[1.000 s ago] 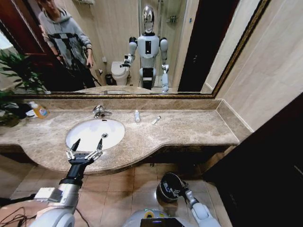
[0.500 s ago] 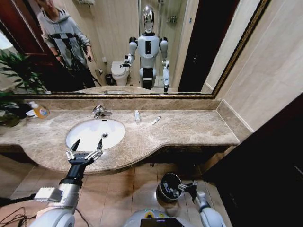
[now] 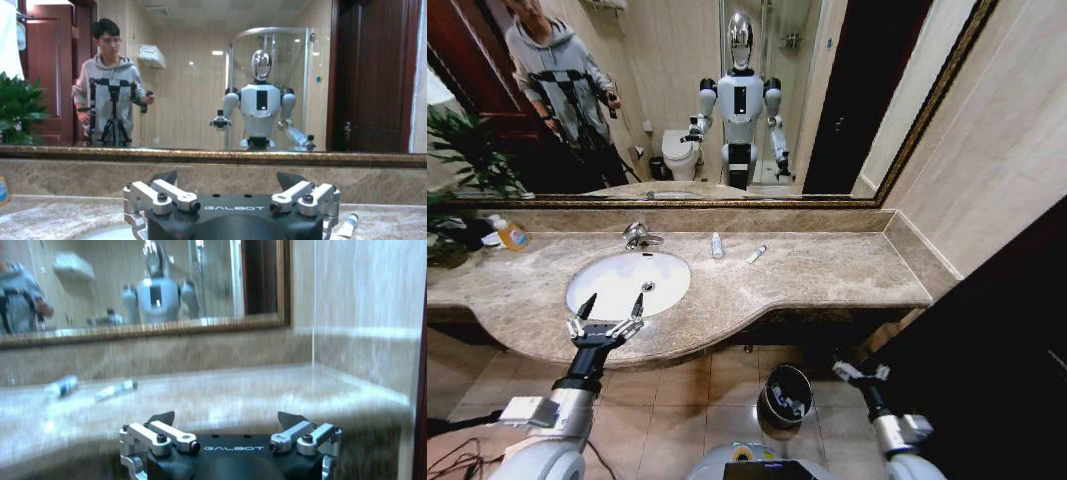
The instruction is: Pick up the trash from the sink and place it in the trash bin.
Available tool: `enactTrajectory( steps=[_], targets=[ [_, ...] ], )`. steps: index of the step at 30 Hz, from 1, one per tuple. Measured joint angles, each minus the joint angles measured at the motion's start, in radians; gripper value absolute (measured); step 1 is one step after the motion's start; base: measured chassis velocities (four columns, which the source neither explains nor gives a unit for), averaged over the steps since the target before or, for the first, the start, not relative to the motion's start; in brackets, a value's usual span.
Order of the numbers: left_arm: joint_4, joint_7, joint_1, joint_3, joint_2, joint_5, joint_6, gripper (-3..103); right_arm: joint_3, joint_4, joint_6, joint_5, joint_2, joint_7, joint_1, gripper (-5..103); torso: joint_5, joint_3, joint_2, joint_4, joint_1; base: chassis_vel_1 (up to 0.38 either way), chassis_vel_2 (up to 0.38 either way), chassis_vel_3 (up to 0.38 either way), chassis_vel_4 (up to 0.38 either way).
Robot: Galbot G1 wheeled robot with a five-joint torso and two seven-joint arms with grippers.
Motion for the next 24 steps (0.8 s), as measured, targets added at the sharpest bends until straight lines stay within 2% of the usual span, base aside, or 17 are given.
enactTrajectory(
  steps=[4, 6, 9, 10, 12, 13, 16, 19, 21, 24],
  targets=[
    [0.000, 0.000, 0.000, 0.000, 0.000, 0.000, 0.000, 100, -0.017, 0.047, -0.010, -0.041, 0.000, 0.048, 0.037, 100, 0.0003, 0.000, 0.000, 0.0001, 0.000, 0.000, 0.000, 0.000, 0.000],
    [0.000, 0.000, 0.000, 0.000, 0.000, 0.000, 0.000, 100, -0.047, 0.053, -0.040, -0.063, -0.005, 0.070, 0.086, 100, 0.0004, 0.000, 0.000, 0.0000, 0.000, 0.000, 0.000, 0.000, 0.000],
    [0.000, 0.000, 0.000, 0.000, 0.000, 0.000, 0.000, 100, -0.111, 0.052, -0.124, -0.088, -0.052, 0.075, 0.222, 100, 0.0003, 0.000, 0.000, 0.0003, 0.000, 0.000, 0.000, 0.000, 0.000],
    [0.000, 0.000, 0.000, 0.000, 0.000, 0.000, 0.000, 100, -0.111, 0.052, -0.124, -0.088, -0.052, 0.075, 0.222, 100, 0.0003, 0.000, 0.000, 0.0003, 0.000, 0.000, 0.000, 0.000, 0.000],
    [0.000, 0.000, 0.000, 0.000, 0.000, 0.000, 0.000, 100, -0.135, 0.022, -0.164, -0.087, -0.110, 0.059, 0.305, 100, 0.0003, 0.000, 0.000, 0.0005, 0.000, 0.000, 0.000, 0.000, 0.000],
    [0.000, 0.000, 0.000, 0.000, 0.000, 0.000, 0.000, 100, -0.135, 0.022, -0.164, -0.087, -0.110, 0.059, 0.305, 100, 0.0003, 0.000, 0.000, 0.0005, 0.000, 0.000, 0.000, 0.000, 0.000],
    [0.000, 0.000, 0.000, 0.000, 0.000, 0.000, 0.000, 100, -0.172, -0.044, -0.246, -0.035, -0.199, 0.053, 0.409, 100, 0.0004, 0.000, 0.000, 0.0001, 0.000, 0.000, 0.000, 0.000, 0.000],
    [0.000, 0.000, 0.000, 0.000, 0.000, 0.000, 0.000, 100, -0.195, -0.081, -0.256, -0.026, -0.221, 0.066, 0.458, 100, 0.0004, 0.000, 0.000, 0.0000, 0.000, 0.000, 0.000, 0.000, 0.000],
    [0.000, 0.000, 0.000, 0.000, 0.000, 0.000, 0.000, 100, -0.246, -0.166, -0.261, -0.038, -0.253, 0.108, 0.575, 100, 0.0007, 0.000, 0.000, 0.0003, 0.000, 0.000, 0.000, 0.000, 0.000],
    [0.000, 0.000, 0.000, 0.000, 0.000, 0.000, 0.000, 100, -0.284, -0.199, -0.285, -0.035, -0.263, 0.135, 0.650, 100, 0.0002, 0.000, 0.000, 0.0000, 0.000, 0.000, 0.000, 0.000, 0.000]
  ],
)
